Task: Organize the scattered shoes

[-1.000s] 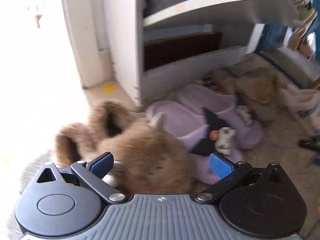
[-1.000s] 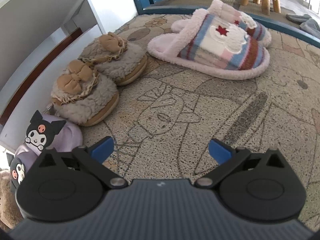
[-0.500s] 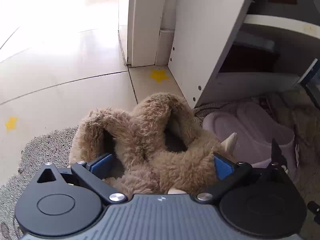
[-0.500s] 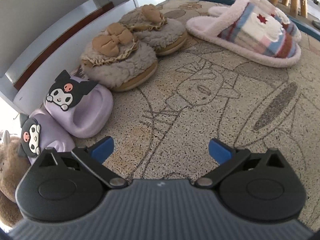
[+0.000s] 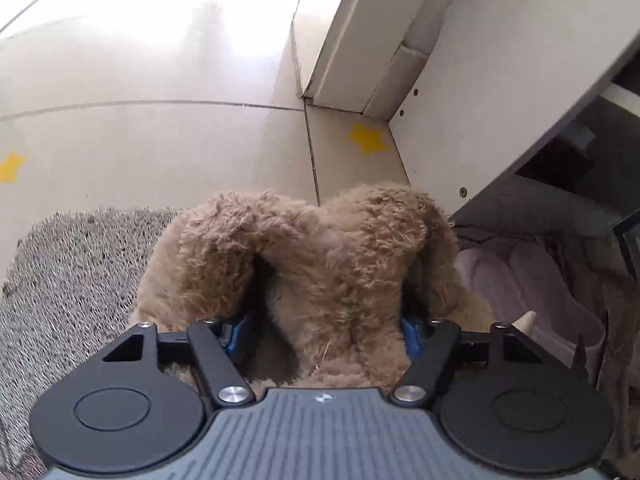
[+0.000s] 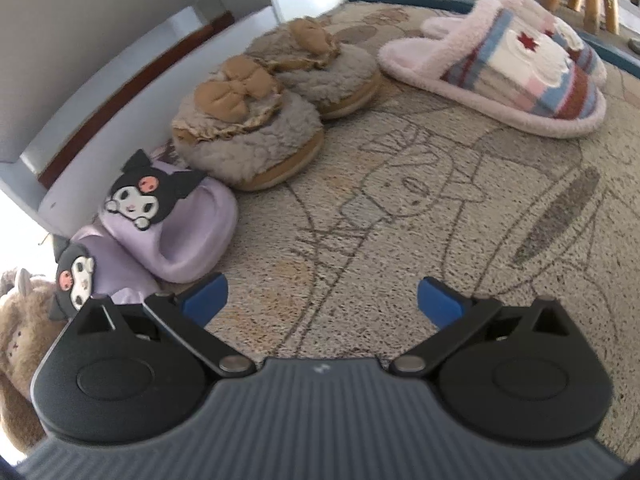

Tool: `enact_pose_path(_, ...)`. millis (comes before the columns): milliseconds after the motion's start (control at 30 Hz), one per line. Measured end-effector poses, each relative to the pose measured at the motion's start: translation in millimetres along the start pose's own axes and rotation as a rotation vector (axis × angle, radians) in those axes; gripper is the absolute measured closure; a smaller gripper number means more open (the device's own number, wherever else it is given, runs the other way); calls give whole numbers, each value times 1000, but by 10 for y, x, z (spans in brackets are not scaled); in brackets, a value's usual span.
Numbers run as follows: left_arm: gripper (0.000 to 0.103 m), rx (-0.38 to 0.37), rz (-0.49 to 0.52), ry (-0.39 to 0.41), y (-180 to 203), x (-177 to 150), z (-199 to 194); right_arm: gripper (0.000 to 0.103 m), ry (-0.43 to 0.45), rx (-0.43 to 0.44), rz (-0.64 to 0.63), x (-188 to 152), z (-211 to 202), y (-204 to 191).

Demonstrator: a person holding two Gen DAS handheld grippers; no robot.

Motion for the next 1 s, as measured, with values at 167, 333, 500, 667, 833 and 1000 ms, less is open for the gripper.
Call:
enact_pose_path(167,59,98,62,37,162,-32,-40,0,-5,10,-23,-36,9,-69)
enact_pose_path(333,65,131,90,63,178,-50,-56,0,-5,9,-15,-28,2,-61)
enact_pose_path(500,64,107,93,65,125,-6,23,0,-8,9,1,-32,1,-30)
enact_pose_path(667,67,132,118,71,144,38,150,0,-4,25,-19,-33,-23,-68)
enact_pose_path(833,73,104,98,52,113,46,21,0,7,38,-49,-25,-62,-116)
enact_pose_path(1000,73,78,124,88,159,20,-232,0,12,36,-36,-6,-71,-97)
Point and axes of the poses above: each gripper's, at about its wrist camera, not at the fingertips, and z roughly the way its jaws point, y to its right, x to its top, the point moved 8 cm from there along z, roughly the way its jaws point, and after that the axes turned 2 degrees about -y, right-handed, at the moved point
